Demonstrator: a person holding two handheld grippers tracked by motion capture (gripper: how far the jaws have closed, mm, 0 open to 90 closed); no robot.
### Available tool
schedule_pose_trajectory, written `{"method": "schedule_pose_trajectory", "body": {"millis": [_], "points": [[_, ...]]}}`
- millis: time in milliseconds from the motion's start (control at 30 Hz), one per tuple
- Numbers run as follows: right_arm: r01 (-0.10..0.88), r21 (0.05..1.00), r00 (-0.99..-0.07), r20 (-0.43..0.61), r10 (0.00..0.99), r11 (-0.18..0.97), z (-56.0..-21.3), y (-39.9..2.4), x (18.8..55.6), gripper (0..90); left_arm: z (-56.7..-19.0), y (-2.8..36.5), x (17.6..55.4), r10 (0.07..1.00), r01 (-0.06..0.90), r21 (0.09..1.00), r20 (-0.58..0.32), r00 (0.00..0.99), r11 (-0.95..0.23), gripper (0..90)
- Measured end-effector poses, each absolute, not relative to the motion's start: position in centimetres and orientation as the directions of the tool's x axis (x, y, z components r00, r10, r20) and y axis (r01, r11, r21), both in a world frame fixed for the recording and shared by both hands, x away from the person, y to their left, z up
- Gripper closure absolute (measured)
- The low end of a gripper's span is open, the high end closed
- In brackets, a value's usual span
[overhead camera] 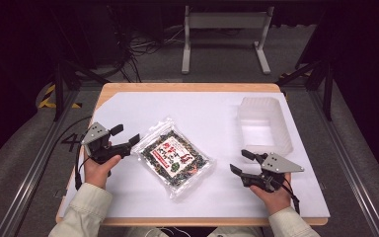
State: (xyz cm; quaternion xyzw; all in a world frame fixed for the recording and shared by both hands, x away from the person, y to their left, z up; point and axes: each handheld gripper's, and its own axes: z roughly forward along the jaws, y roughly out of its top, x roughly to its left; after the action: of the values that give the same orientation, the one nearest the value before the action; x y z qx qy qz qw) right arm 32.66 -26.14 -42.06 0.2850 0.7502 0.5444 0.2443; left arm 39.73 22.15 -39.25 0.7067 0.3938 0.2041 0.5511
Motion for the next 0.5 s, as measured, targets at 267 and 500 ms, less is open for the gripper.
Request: {"method": "schedule_pose_trajectory", "body": {"millis": [267, 500], "points": [[0.154, 0.955, -0.717, -0.069, 0.694, 0.254, -42.1, -26.2, 32.6, 34.5, -39.2, 23.7, 40.6, 0.823, 0.364, 0.924, -0.120, 0.556, -0.112, 20.6], [0.148, 0.954, -0.724, -0.075, 0.685, 0.262, -42.2, -26.2, 32.6, 36.2, -40.3, 24.1, 41.3, 0.798, 0.371, 0.927, -0.178, 0.576, -0.061, 17.8]]}}
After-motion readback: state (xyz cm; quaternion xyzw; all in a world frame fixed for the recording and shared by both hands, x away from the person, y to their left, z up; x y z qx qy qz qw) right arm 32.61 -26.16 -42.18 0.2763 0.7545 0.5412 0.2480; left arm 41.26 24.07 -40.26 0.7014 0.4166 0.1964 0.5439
